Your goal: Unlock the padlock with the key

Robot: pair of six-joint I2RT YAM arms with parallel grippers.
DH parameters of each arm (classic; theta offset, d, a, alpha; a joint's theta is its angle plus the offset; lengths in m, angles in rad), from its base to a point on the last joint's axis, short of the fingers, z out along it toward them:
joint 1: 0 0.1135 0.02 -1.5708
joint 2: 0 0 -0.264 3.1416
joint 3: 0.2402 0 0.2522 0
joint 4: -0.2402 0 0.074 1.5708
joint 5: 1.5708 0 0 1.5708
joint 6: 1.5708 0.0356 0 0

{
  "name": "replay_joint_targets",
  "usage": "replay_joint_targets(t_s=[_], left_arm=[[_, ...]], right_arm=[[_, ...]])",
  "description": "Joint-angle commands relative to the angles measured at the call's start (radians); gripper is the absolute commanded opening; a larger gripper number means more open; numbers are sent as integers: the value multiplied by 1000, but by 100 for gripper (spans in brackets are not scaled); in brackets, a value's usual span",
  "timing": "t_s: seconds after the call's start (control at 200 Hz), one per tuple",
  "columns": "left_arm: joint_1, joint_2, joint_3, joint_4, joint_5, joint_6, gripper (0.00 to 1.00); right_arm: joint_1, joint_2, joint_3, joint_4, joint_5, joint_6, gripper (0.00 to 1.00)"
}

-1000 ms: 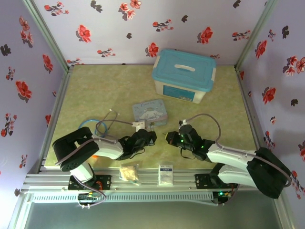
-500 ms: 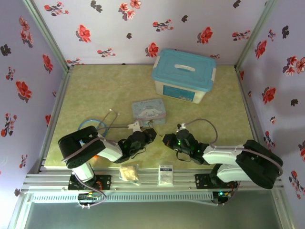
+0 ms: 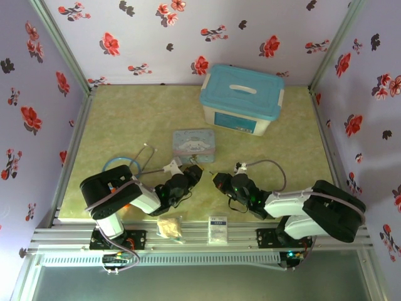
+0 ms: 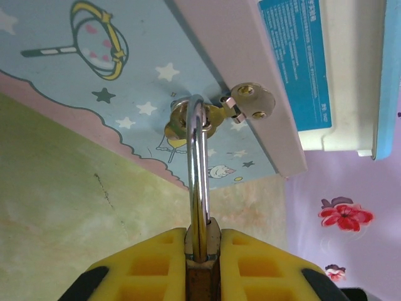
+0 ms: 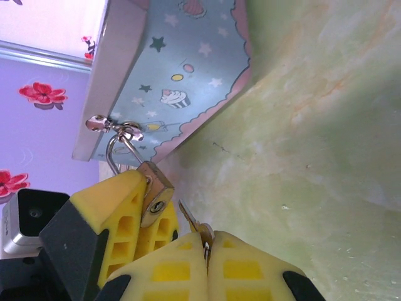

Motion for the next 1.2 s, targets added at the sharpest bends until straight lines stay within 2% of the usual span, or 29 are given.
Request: replay_joint_targets(t_s=[0.0,0.185,0.37,0.71,1.195], left_arm=[[-2,-5,26,86,-55,-34,0],[-2,30,37,124,-39,-96,0],[-6,12,41,120,-28,-108,0],[-6,22,34,131,-28,-182,0],[-6,31,49,135,-19,-184,0]], right_arm=[[15,11,11,44,64,12,0],[37,25,68,15,71,-44,0],[37,61,68,62,93,-42,0],[37,94,95,41,94,-33,0],[38,182,93,176,69,-23,0]])
